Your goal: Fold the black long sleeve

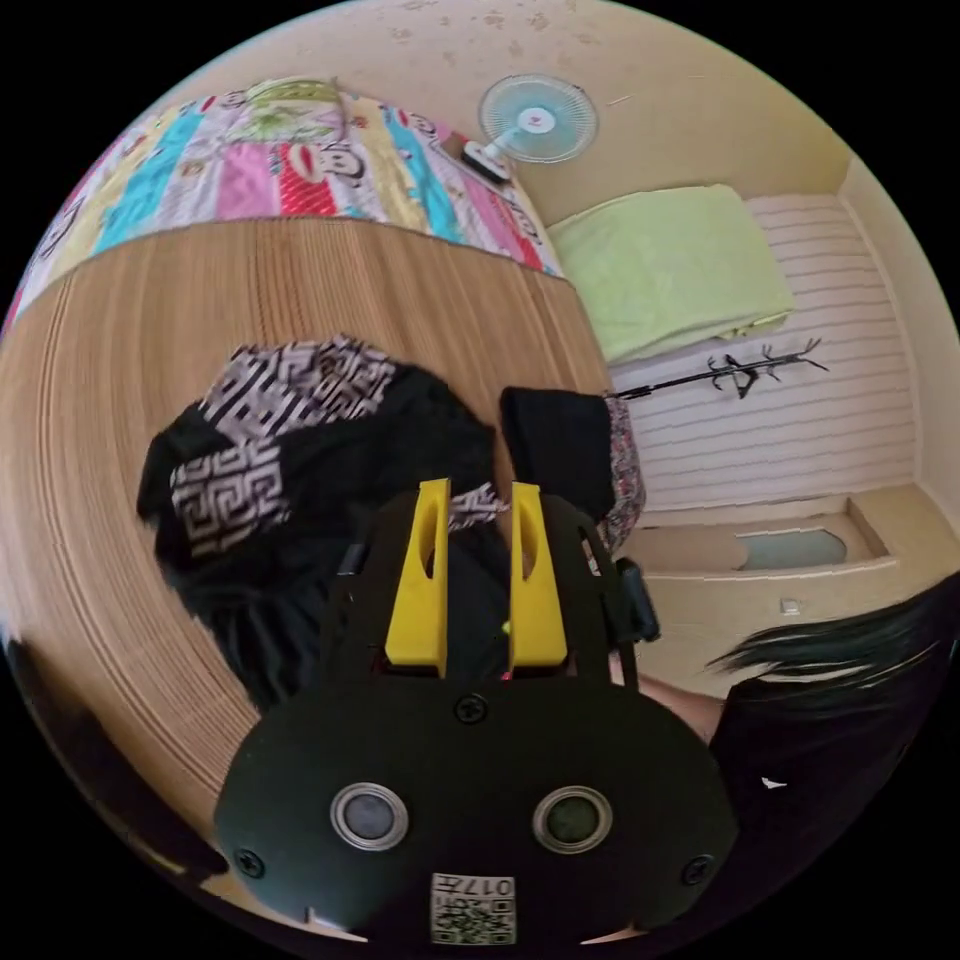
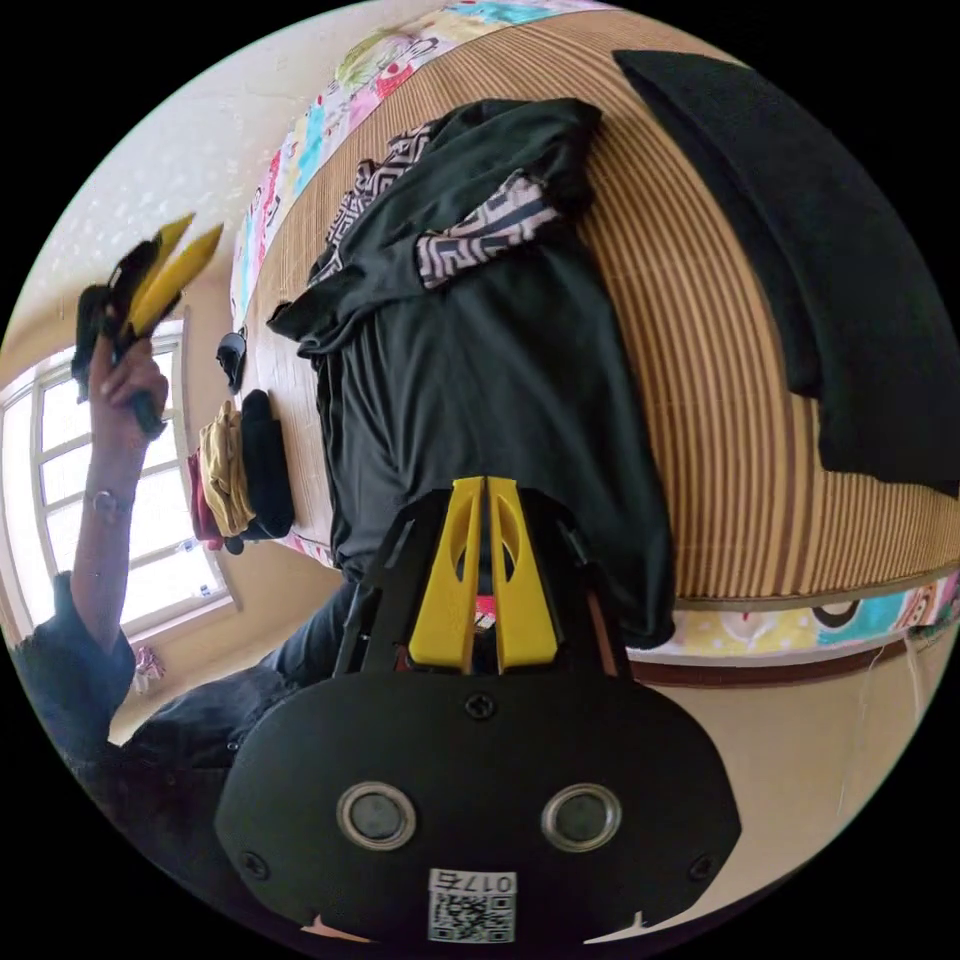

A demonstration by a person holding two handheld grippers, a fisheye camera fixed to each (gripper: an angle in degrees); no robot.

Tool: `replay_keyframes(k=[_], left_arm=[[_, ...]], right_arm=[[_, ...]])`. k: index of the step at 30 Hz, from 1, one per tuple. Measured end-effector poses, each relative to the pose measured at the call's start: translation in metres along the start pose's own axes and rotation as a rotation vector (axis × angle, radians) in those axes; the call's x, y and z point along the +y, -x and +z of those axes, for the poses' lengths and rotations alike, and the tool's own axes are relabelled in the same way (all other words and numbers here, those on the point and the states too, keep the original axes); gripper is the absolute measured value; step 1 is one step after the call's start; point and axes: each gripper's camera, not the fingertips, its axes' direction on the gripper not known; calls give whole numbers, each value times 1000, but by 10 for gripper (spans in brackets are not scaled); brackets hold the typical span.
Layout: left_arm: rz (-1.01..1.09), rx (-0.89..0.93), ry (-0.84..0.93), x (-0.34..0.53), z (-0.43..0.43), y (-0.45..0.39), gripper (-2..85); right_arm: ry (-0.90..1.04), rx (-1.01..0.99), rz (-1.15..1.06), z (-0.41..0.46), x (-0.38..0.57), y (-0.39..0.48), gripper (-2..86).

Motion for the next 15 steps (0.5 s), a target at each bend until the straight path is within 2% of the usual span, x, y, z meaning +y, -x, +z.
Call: replay_keyframes(k=[5,8,13,15], left_arm=[[-274,-74,121,139,-16,94,107],[-378,-97,186,202,-21,120,110],[-394,-194,270,260,-19,132,119],[-423,-176,286,269,-19,138,132]], right_arm=[[9,62,20,-32,20,-43,30],[13,88,-9,-41,30,-50,41],[41,116,-23,-47,43,-60,74],[72,137,-4,-45,48,-68,84]])
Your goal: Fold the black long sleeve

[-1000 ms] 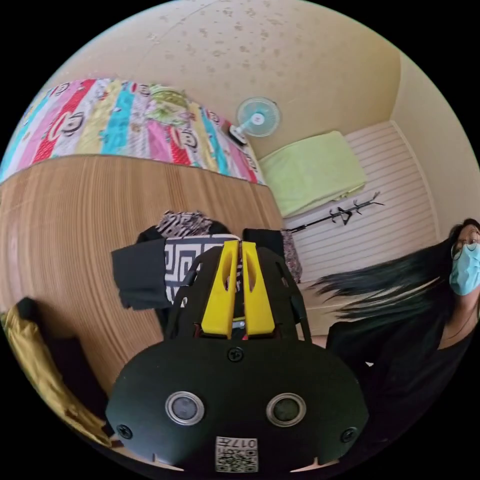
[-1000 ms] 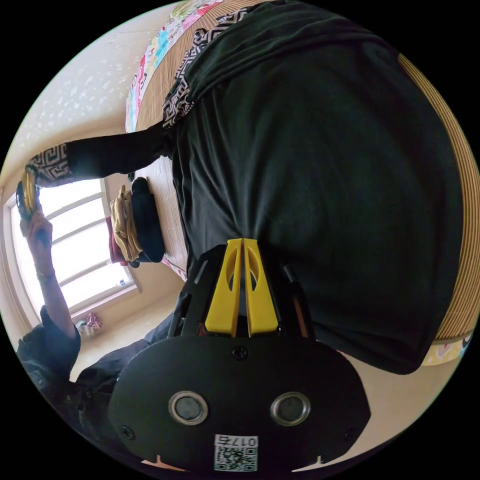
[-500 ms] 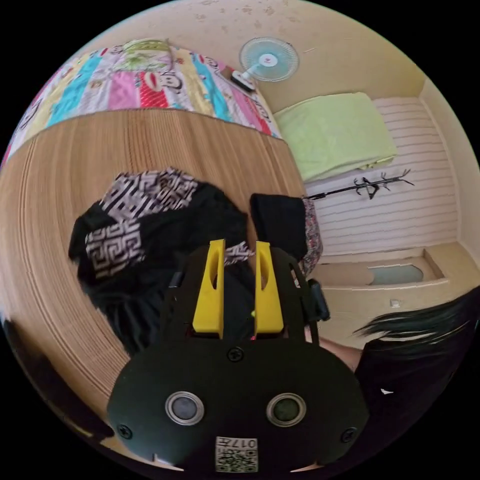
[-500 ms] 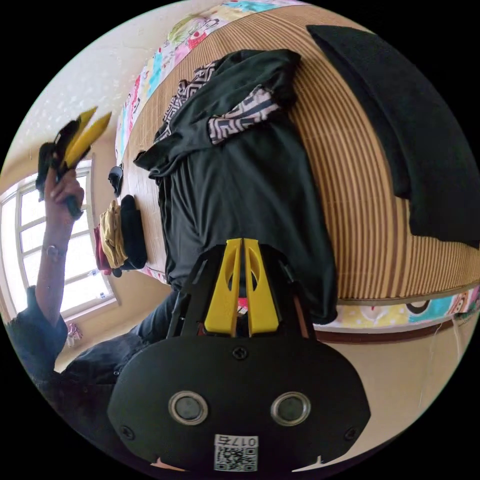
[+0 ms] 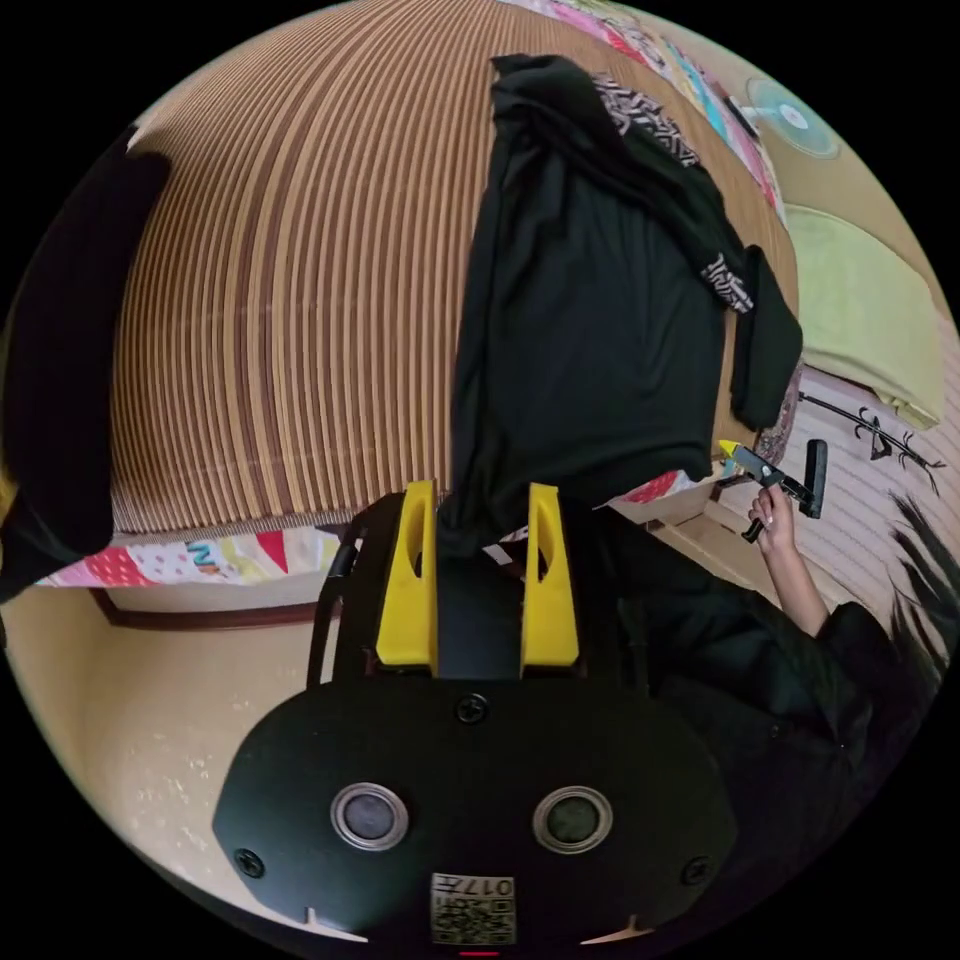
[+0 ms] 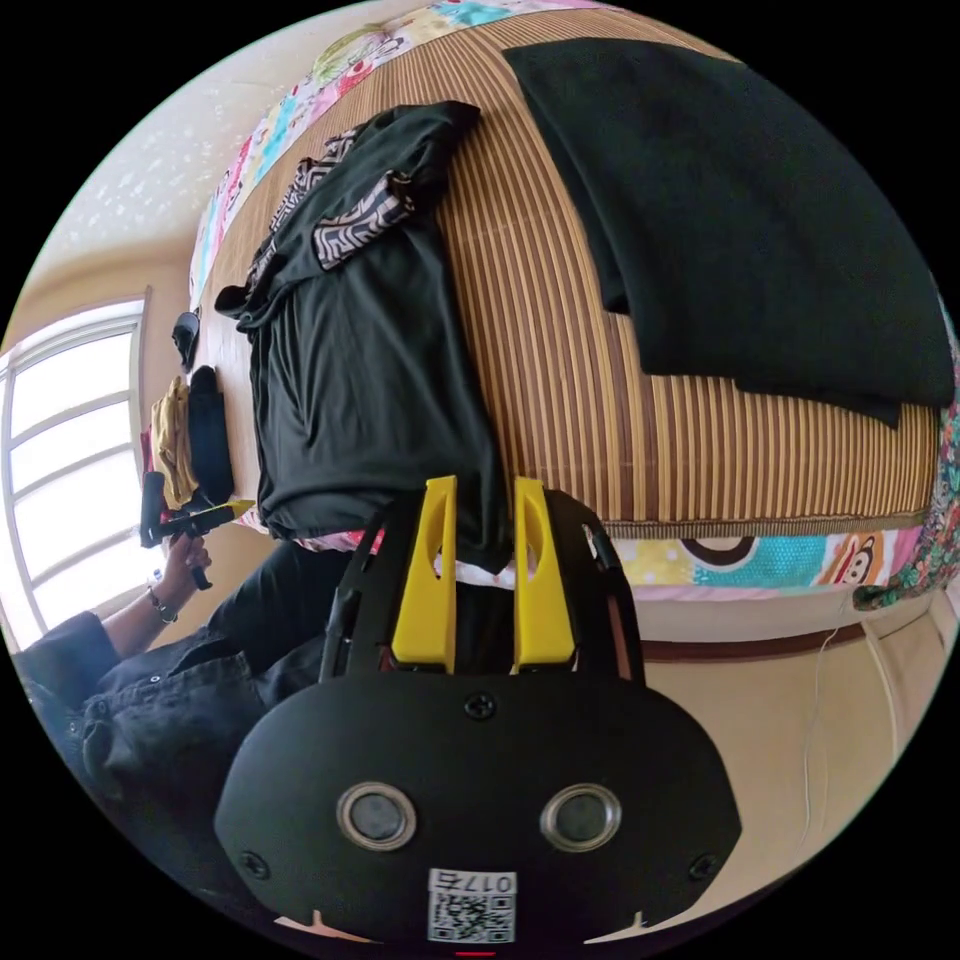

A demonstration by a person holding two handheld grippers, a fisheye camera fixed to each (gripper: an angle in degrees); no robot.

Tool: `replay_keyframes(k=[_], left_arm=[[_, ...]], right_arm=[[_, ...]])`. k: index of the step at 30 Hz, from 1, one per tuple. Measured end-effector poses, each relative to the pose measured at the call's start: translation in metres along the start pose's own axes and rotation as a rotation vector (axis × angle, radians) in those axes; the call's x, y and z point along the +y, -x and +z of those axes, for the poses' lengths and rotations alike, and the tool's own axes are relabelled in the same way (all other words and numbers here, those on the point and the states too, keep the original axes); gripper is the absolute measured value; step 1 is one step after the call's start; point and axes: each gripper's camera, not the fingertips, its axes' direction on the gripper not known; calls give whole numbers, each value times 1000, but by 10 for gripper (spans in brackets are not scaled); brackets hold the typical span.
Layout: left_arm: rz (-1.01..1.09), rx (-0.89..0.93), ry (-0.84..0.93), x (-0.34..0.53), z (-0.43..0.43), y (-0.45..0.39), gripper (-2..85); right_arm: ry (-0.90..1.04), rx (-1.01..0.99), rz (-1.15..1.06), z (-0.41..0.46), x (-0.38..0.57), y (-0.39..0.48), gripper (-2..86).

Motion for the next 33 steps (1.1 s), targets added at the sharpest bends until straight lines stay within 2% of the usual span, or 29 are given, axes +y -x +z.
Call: replay_keyframes(k=[3,6,12,13,14,15,17,22,23,26,30,33], left_arm=[[-5,1,25,0,-3,1,127],[-24,-75,55,-7,-10,1,108],[-39,-35,151,-28,-46,20,27],[1,3,165,-28,-60,26,18],[44,83,175,-26,-76,34,11],[63,137,179,-24,-85,40,9],[100,388,180,-11,-122,70,3],[59,818,148,32,-166,138,-2],[35,945,120,41,-171,152,-3],[-23,1176,-27,49,-189,175,-4],[-17,1347,-187,5,-220,173,-3],[-98,1432,-313,-69,-242,168,2]], right_arm=[[48,5,28,6,13,-12,89],[5,-20,75,-2,26,-25,80],[45,-321,135,-10,44,-68,30],[11,-495,139,-16,52,-81,25],[-51,-724,131,-23,62,-97,22],[-86,-835,124,-27,68,-105,20],[-188,-1155,68,-40,95,-130,16],[-231,-1274,40,-54,157,-162,15],[-237,-1300,66,-52,169,-168,15],[-309,-1385,103,-53,180,-173,14],[-423,-1443,48,-70,134,-157,15],[-481,-1408,42,-87,58,-136,18]])
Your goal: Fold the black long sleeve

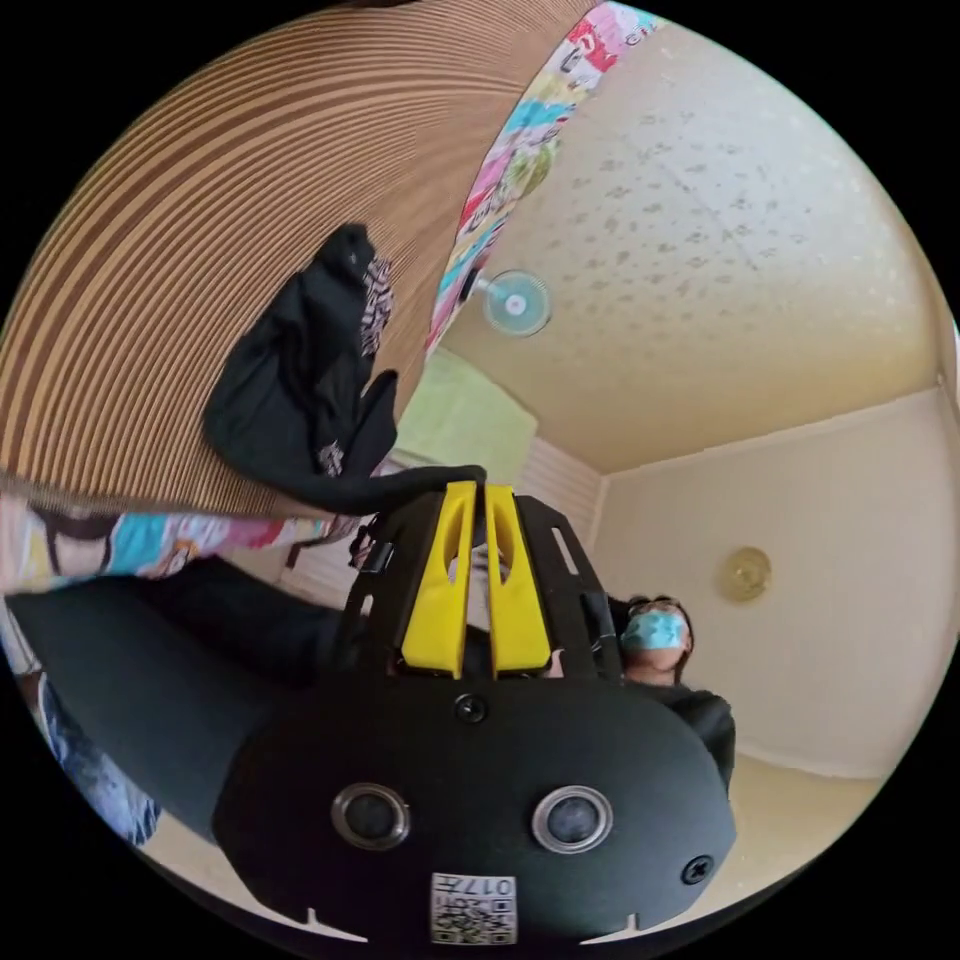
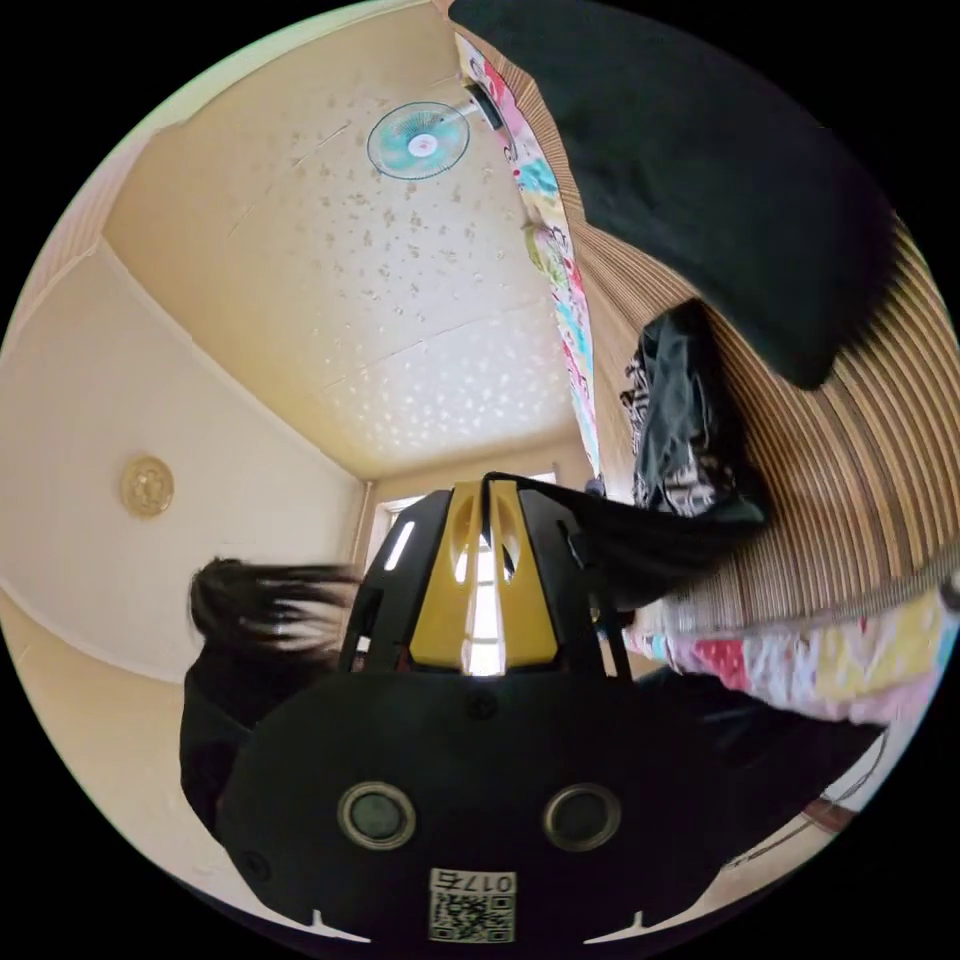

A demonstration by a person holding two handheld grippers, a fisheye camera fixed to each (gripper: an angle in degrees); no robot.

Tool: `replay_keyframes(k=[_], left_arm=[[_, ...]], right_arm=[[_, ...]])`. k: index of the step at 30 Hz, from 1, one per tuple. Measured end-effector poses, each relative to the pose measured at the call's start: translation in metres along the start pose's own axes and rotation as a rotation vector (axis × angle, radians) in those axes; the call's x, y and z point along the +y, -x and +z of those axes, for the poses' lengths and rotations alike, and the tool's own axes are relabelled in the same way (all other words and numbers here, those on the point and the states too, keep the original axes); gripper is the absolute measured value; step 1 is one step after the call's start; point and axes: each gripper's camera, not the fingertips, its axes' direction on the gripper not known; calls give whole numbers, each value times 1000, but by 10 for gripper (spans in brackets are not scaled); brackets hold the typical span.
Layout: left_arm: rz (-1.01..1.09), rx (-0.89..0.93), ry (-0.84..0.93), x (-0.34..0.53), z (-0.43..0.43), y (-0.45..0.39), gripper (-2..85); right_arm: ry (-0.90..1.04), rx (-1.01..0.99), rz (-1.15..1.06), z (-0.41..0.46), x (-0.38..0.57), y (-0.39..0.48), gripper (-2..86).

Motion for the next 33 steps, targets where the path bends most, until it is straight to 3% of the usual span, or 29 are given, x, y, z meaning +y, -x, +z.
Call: replay_keyframes(k=[2,6,9,11,14,19,22,25,27,29,33], left_arm=[[22,26,-126,-60,23,-16,13],[107,-55,-215,-124,56,-49,72],[74,-306,-259,-135,63,-59,103],[36,-584,-240,-125,66,-54,111],[-16,-798,-186,-106,72,-29,128],[-131,-872,-200,-87,78,21,148],[-187,-740,-250,-88,81,49,159],[-234,-612,-306,-88,86,70,158],[-262,-559,-347,-87,86,81,151],[-272,-514,-376,-87,85,89,128],[-283,-456,-400,-83,78,99,59]], right_arm=[[-73,31,-13,41,-54,0,24],[-81,70,100,96,-104,-11,44],[-9,368,147,123,-107,-9,54],[97,673,117,142,-90,-7,42],[191,1006,39,162,-51,-11,32],[242,1240,-216,211,3,-4,22],[295,1387,-351,246,19,-8,16],[233,1551,-324,248,25,-21,17],[130,1491,-242,230,29,-21,24],[-16,1277,-63,192,42,-24,53],[-194,1062,222,142,79,-57,114]])
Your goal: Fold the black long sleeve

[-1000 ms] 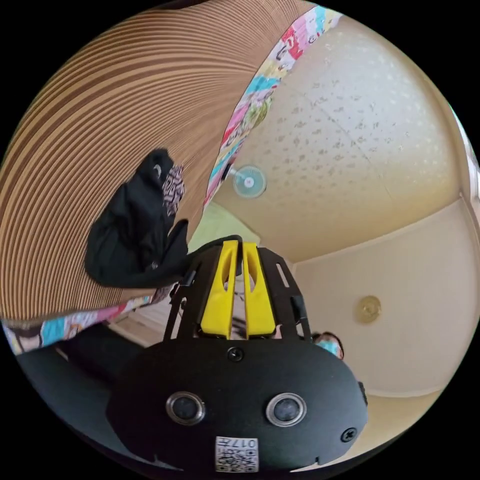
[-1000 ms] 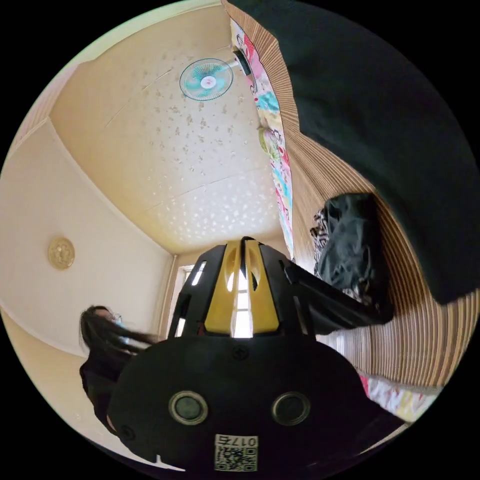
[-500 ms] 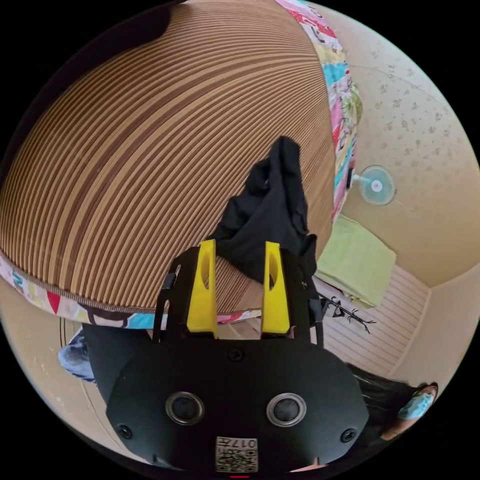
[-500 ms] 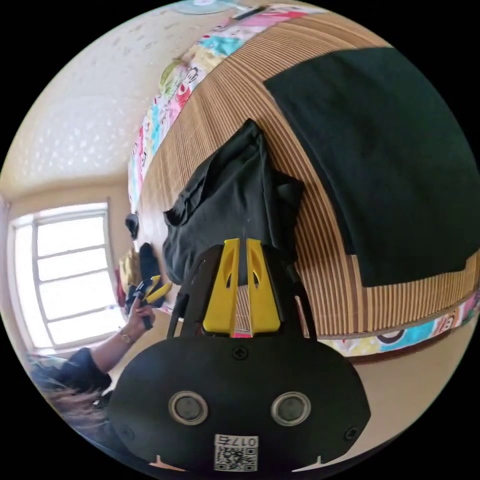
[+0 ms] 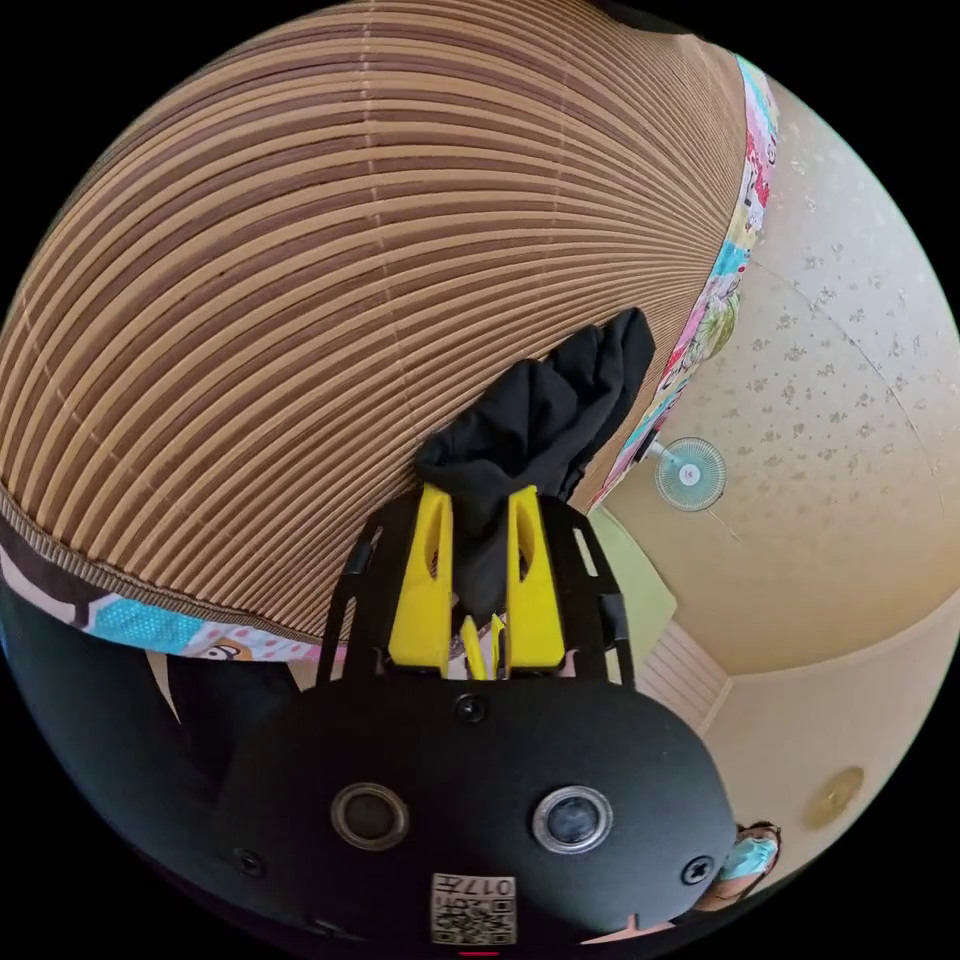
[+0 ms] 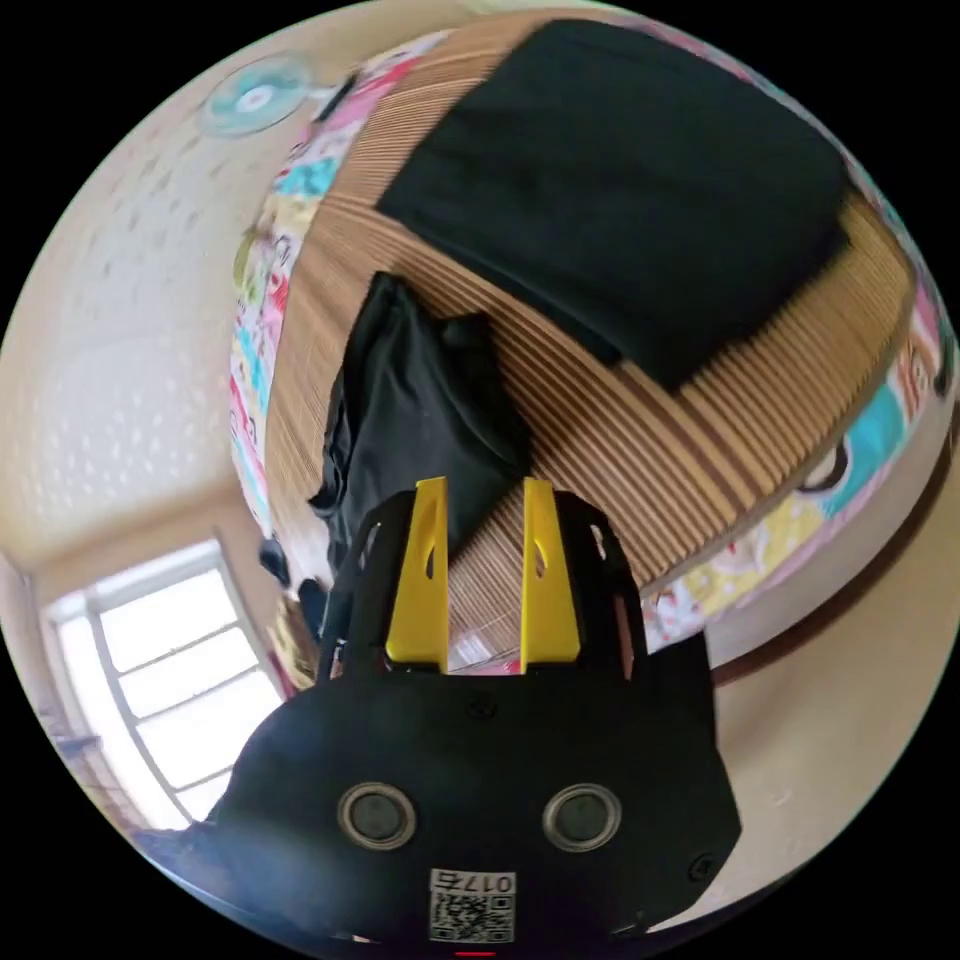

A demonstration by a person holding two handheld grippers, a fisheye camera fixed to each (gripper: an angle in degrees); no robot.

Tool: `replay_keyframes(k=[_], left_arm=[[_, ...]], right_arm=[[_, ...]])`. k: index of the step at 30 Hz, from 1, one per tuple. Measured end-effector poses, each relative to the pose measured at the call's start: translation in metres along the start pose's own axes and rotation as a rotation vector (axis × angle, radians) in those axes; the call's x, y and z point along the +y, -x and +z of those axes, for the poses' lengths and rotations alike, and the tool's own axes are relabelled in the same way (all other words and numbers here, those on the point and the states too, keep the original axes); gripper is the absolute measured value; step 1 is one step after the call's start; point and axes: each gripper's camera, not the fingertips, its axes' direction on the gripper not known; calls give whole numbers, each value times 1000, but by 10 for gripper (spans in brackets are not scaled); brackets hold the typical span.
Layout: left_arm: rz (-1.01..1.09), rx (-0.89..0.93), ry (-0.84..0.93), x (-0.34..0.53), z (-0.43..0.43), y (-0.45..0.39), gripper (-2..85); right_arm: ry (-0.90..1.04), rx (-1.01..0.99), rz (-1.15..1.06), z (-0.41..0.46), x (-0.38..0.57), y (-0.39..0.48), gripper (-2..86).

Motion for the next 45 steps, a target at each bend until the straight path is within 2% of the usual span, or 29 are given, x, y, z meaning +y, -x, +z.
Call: replay_keyframes(k=[2,6,11,14,20,23,27,31,33,36,38,40,43,45], left_arm=[[-36,76,4,2,-2,11,10],[-22,106,26,5,-6,14,-2],[58,101,43,8,-8,-10,-6],[162,112,23,6,-10,-51,-7],[380,243,19,-2,-12,-155,-7],[509,297,33,11,-20,-197,-7],[635,279,54,44,-32,-204,-7],[651,147,7,73,-54,-133,-8],[606,87,-22,77,-60,-83,-8],[424,-5,-41,68,-58,22,-8],[267,-160,-82,60,-50,102,-7],[192,-212,-100,57,-44,145,-7],[170,-109,-137,60,-39,169,-7],[245,-144,-116,64,-29,151,-7]], right_arm=[[17,-122,42,16,6,-23,137],[40,-274,63,46,-5,-32,147],[-22,-448,157,54,-29,-20,54],[-1,-584,-12,44,-45,37,37],[29,-706,-267,16,-68,157,25],[42,-779,-391,-1,-71,194,23],[54,-786,-496,-20,-55,198,20],[119,-795,-434,-7,-16,149,17],[162,-706,-406,9,-2,119,16],[254,-416,-341,49,8,60,14],[309,-217,-231,81,6,12,14],[326,-180,-141,92,4,-12,16],[325,-187,-62,89,-2,-23,18],[328,-176,-81,80,-13,-18,20]])
